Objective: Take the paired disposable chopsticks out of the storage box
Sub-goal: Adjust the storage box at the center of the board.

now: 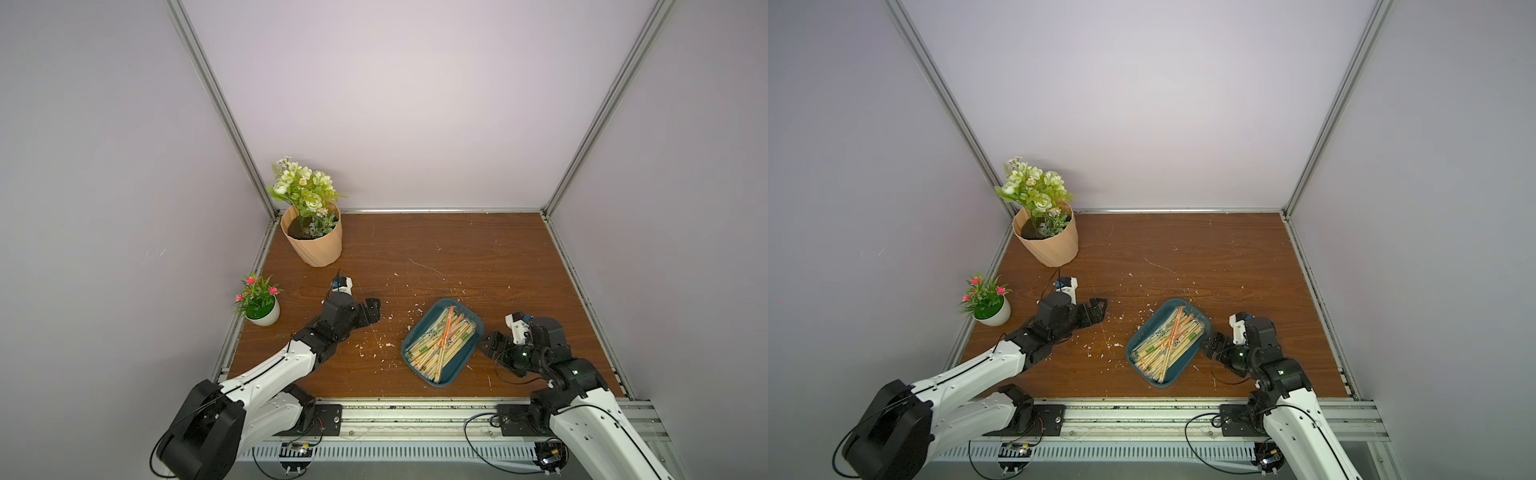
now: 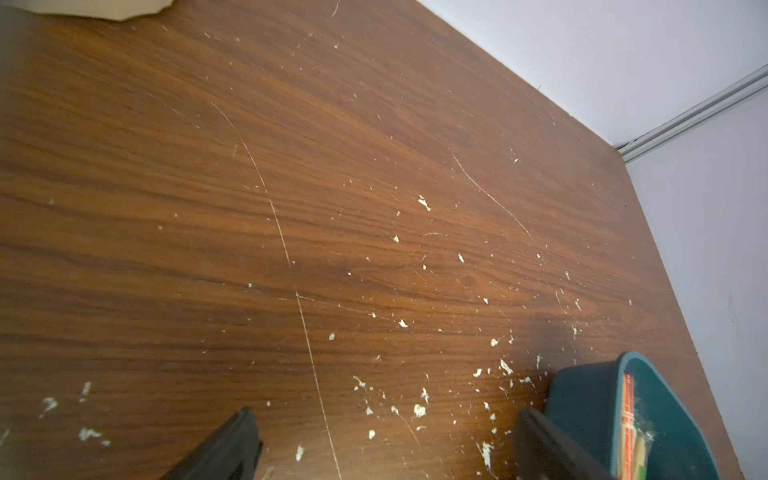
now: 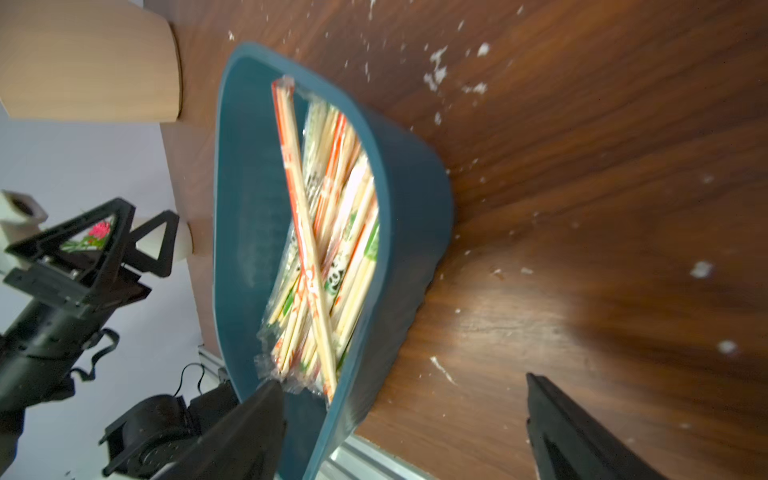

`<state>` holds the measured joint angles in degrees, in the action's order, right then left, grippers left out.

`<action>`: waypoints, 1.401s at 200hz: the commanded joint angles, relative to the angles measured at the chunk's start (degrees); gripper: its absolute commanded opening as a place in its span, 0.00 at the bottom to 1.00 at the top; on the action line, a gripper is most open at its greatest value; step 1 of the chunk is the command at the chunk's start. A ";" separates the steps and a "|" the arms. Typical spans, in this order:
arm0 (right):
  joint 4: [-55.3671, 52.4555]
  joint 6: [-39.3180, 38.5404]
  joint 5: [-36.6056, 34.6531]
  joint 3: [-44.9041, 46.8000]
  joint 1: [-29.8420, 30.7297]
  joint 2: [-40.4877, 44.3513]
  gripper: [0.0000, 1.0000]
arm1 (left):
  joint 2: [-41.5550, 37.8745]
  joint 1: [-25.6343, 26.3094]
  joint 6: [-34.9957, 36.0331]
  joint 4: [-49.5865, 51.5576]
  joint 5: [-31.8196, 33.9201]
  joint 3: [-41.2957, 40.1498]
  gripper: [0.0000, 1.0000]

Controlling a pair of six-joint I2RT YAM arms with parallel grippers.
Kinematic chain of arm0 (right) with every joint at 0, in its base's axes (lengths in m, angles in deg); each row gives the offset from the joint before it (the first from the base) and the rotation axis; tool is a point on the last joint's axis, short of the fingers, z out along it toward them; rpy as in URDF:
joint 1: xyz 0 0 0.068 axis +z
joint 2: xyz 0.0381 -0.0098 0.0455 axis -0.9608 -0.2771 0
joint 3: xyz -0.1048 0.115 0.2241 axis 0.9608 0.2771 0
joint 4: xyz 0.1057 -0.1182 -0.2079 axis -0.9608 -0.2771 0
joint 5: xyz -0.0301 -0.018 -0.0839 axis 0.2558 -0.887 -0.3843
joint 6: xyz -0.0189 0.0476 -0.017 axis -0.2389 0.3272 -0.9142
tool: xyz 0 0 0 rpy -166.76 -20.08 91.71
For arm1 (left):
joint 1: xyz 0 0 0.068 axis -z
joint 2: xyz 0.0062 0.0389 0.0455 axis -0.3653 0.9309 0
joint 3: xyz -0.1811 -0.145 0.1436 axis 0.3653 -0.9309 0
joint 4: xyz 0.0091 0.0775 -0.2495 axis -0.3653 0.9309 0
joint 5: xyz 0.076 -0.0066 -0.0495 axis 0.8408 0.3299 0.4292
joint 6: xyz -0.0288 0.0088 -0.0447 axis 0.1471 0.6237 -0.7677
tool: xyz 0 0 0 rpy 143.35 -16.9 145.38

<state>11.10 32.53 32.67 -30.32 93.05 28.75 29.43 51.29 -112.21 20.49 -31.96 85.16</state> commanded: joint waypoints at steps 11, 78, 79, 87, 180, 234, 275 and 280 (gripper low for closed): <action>10.84 10.53 -1.85 1.27 7.80 -1.95 0.92 | 2.70 1.08 -2.36 -4.88 -2.54 1.87 0.98; 31.60 15.90 -4.36 -3.23 15.10 -22.91 0.93 | 4.44 1.16 -7.18 -10.15 -6.31 0.07 0.98; 31.88 15.94 -4.37 -3.42 15.08 -23.33 0.93 | 4.47 1.16 -7.27 -10.25 -6.37 0.00 0.98; 34.08 16.20 -4.36 -5.29 15.14 -26.51 0.93 | 4.59 1.23 -8.06 -11.45 -6.81 -0.70 0.98; 38.42 12.08 -4.17 -37.67 15.11 -59.76 0.93 | 5.73 1.24 -8.81 -14.44 -6.50 -2.01 0.98; 30.32 4.88 -9.18 -31.50 15.11 -52.19 0.93 | 9.92 1.20 -10.21 -19.89 -7.67 -2.00 0.98; 24.80 -1.24 -13.91 -27.51 15.25 -45.18 0.93 | 19.37 1.20 -12.98 -29.33 -11.65 2.06 0.98; 24.33 -2.30 -14.24 -27.72 15.31 -44.60 0.93 | 20.68 1.18 -13.29 -30.38 -12.23 2.87 0.98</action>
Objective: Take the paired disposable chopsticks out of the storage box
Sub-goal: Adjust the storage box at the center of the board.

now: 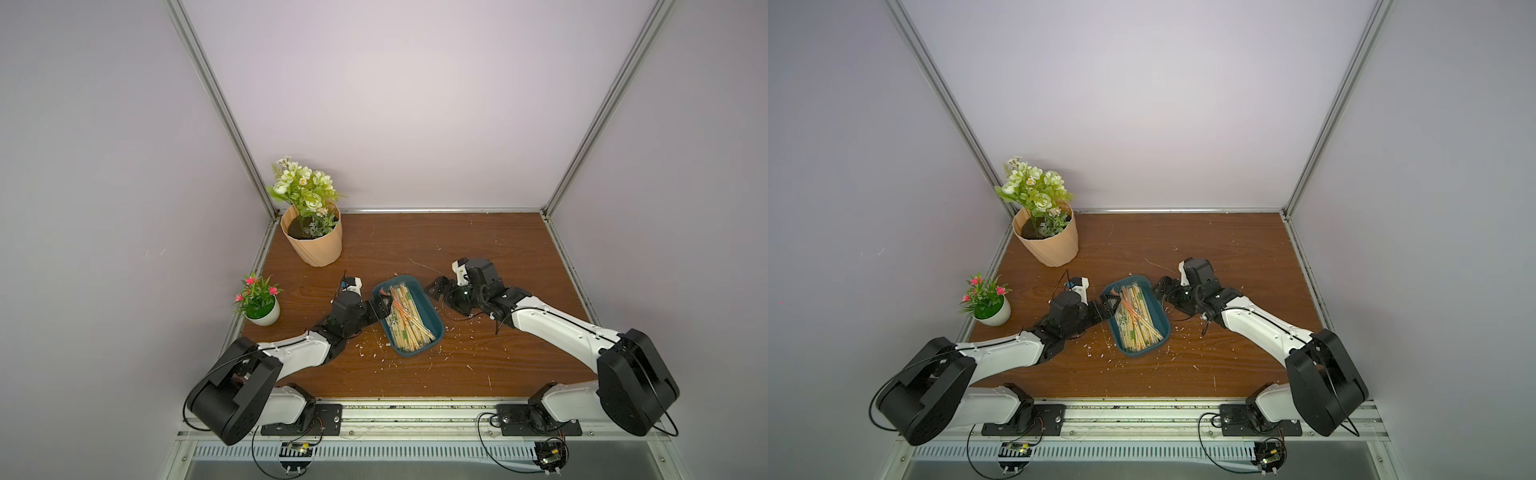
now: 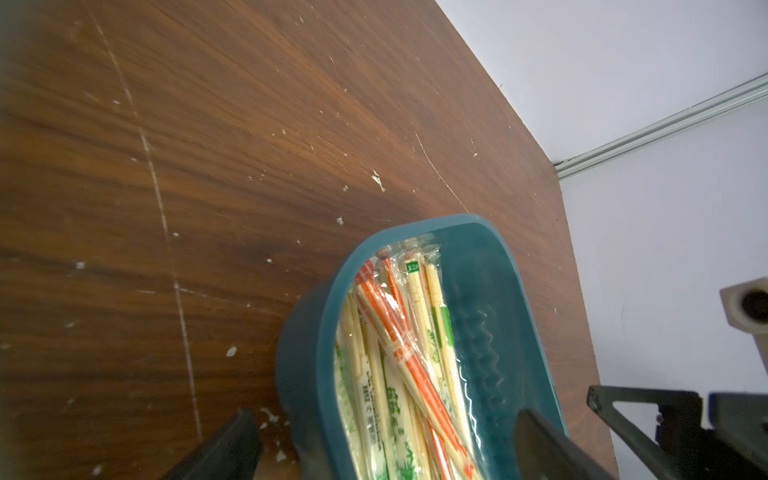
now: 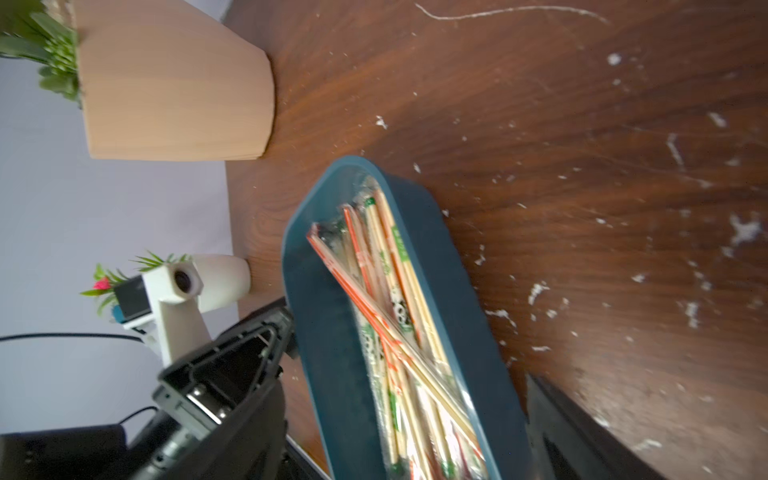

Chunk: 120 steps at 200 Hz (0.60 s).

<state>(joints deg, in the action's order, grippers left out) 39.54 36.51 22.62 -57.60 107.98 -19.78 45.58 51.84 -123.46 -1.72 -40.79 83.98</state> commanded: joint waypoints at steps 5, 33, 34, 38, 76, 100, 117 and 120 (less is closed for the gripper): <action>-4.88 -7.16 -4.48 -0.90 0.43 4.35 0.93 | 5.70 0.65 -2.23 -8.90 -3.83 4.90 0.98; -8.38 -12.26 -5.67 -4.51 1.12 5.46 0.91 | 9.83 0.46 0.17 -5.34 -4.00 11.95 0.98; -8.48 -12.43 -5.76 -4.66 1.15 5.41 0.92 | 9.85 0.40 0.28 -5.05 -4.01 12.24 0.98; -8.82 -13.01 -5.77 -5.26 1.34 5.32 0.91 | 10.00 0.29 0.95 -3.71 -3.77 13.21 0.98; -11.42 -18.30 -7.60 -10.52 5.13 1.65 0.86 | 6.46 -4.40 6.04 7.69 -1.58 16.82 0.98; -12.33 -21.35 -9.89 -14.56 8.49 -3.21 0.74 | 3.55 -9.49 11.63 16.97 1.11 19.98 0.98; -13.37 -23.34 -12.56 -17.82 10.75 -7.23 0.63 | 2.51 -11.87 16.08 24.03 2.83 23.56 0.98; -13.59 -23.65 -13.01 -18.35 11.10 -7.92 0.61 | 2.35 -12.21 16.82 25.23 3.15 24.16 0.98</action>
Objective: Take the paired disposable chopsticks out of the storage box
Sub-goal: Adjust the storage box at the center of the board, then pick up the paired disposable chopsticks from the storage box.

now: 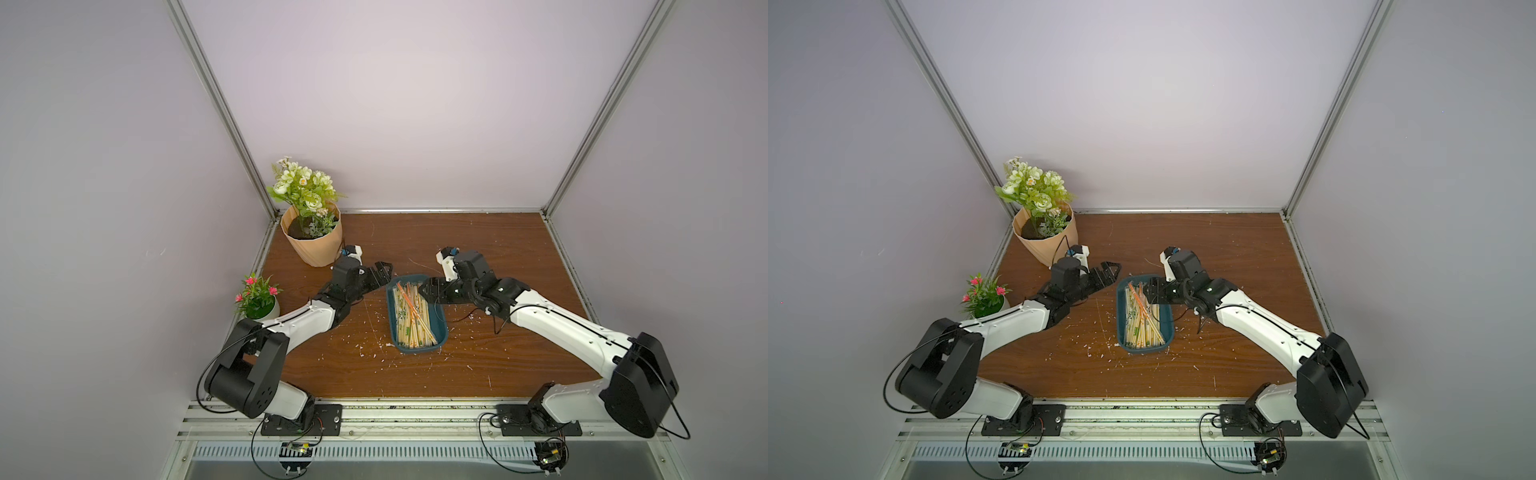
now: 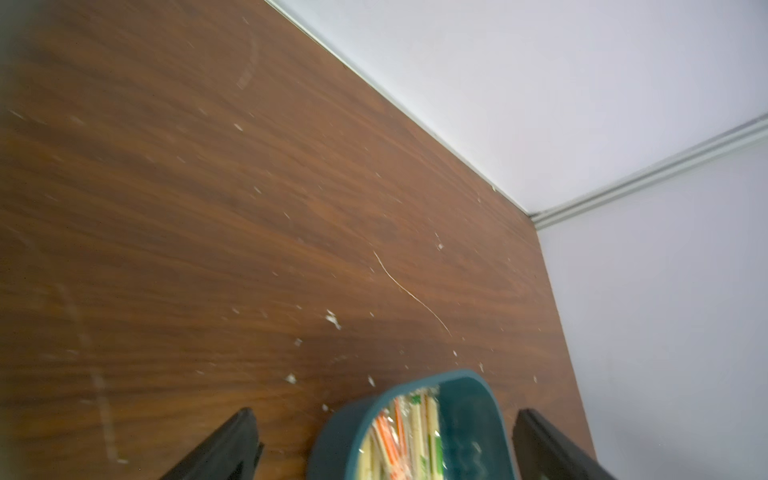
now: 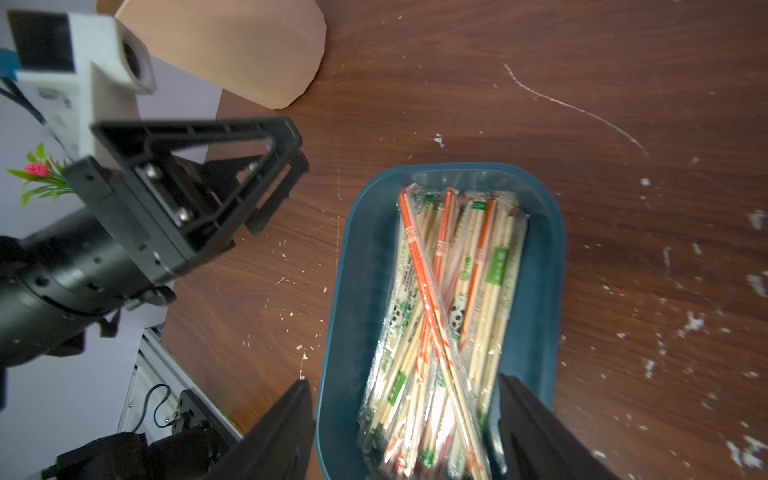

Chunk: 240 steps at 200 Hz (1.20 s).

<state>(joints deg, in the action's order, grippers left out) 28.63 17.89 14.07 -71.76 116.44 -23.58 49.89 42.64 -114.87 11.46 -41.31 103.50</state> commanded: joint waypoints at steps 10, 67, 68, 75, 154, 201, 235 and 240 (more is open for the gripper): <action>-3.02 -6.05 -5.86 -5.74 3.53 -6.19 0.57 | -2.57 -3.52 10.33 16.25 5.65 6.51 0.98; -3.20 -9.00 -10.00 -10.29 5.81 -15.49 0.40 | -7.13 -3.68 9.24 27.31 11.26 4.00 0.98; -3.25 -9.05 -10.11 -10.35 5.81 -15.60 0.40 | -7.20 -3.70 9.04 27.23 11.13 3.79 0.98; -3.29 -9.34 -10.62 -10.78 5.99 -16.36 0.39 | -7.91 -3.72 8.19 26.61 10.74 1.97 0.98; -3.82 -11.09 -12.51 -15.30 6.36 -23.36 0.34 | -13.48 -3.71 1.28 18.94 7.46 -10.41 0.98; -4.35 -11.56 -13.37 -18.84 6.35 -27.59 0.36 | -13.60 -3.72 0.84 18.37 6.88 -11.55 0.98; -4.79 -12.19 -13.65 -20.50 6.36 -29.56 0.35 | -13.59 -3.72 0.60 18.10 6.70 -11.55 0.98; -4.79 -12.32 -13.71 -20.67 6.36 -29.76 0.35 | -13.48 -3.68 0.62 18.05 6.70 -11.55 0.98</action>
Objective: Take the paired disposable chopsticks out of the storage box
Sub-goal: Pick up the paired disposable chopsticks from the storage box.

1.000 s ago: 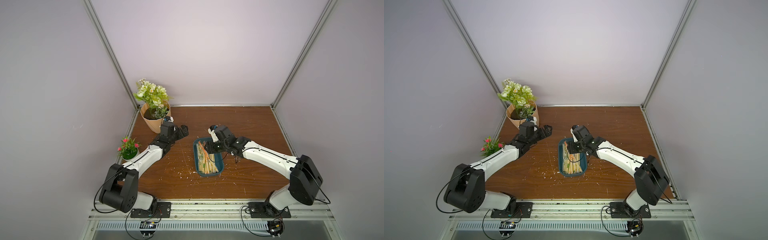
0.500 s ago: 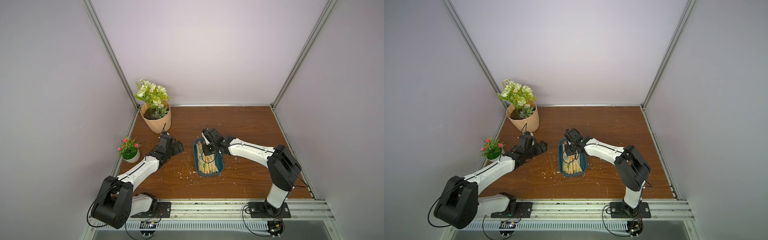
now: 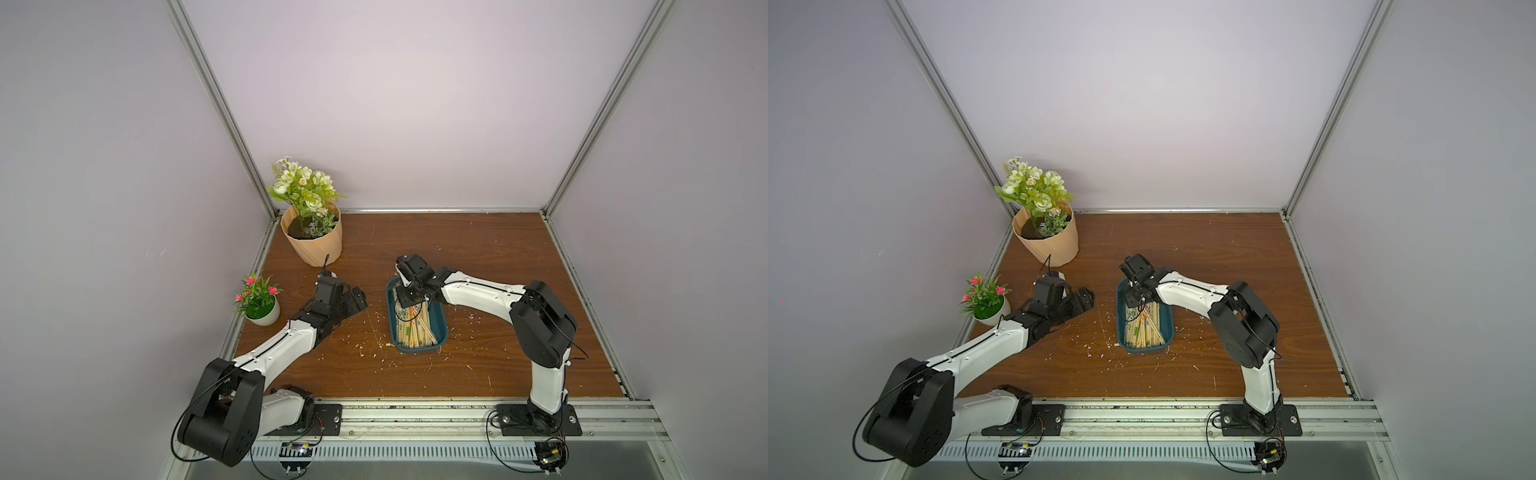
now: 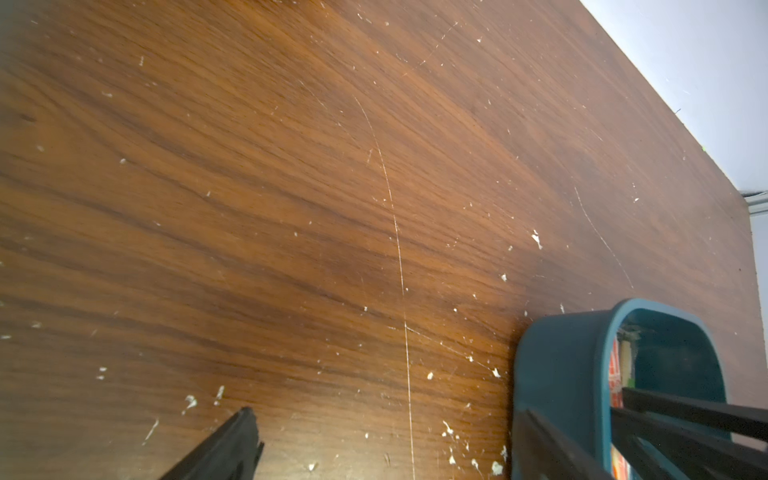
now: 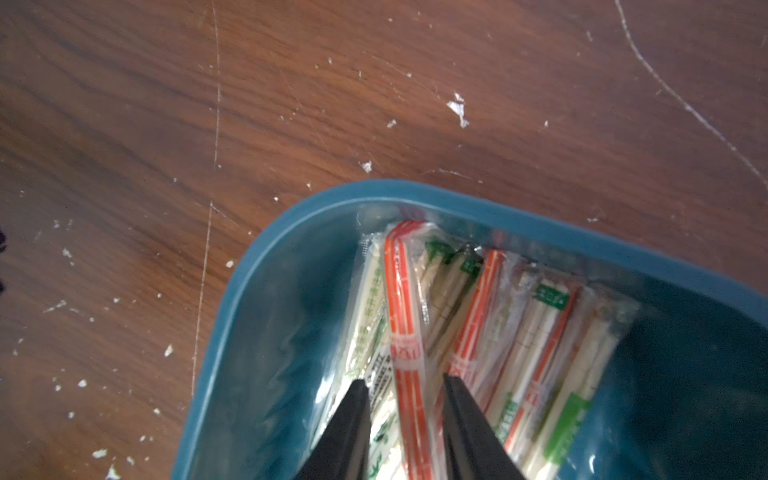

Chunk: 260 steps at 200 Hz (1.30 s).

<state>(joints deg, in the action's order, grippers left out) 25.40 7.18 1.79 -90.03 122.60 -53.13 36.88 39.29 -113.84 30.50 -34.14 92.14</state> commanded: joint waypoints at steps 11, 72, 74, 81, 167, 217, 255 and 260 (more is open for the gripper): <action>-1.60 -1.79 -1.62 -2.58 0.22 -0.69 0.33 | -0.42 -0.38 -0.51 -1.13 -0.70 -0.26 0.98; -1.95 -2.20 -1.88 -2.53 0.20 -0.77 0.14 | -0.06 -0.38 -0.53 -2.14 -1.36 -0.61 0.98; -1.98 -2.17 -1.84 -2.52 0.18 -0.71 0.12 | -0.06 -0.38 -0.60 -2.12 -1.41 -0.62 0.98; -2.16 -2.18 -1.89 -2.52 0.18 -0.46 0.09 | -0.06 -0.38 -0.53 -2.19 -1.51 -0.62 0.98; -3.66 -1.75 -5.40 -2.12 -0.30 8.97 0.04 | -0.80 -0.38 1.77 -2.78 -4.15 1.08 0.98; -3.80 -2.97 -8.86 0.27 -4.49 15.73 0.04 | -1.14 -0.42 2.76 -1.73 -6.06 2.54 0.98; -1.05 -4.68 -9.47 7.96 -12.07 21.36 0.04 | -1.49 -0.38 2.54 -2.07 -7.21 2.70 0.98; -0.45 -5.02 -9.79 9.18 -13.17 22.14 0.04 | -1.51 -0.38 2.55 -2.08 -7.40 2.72 0.98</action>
<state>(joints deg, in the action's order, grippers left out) 23.73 4.21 -5.56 -85.49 113.88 -34.73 36.40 39.29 -112.12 28.27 -40.11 93.62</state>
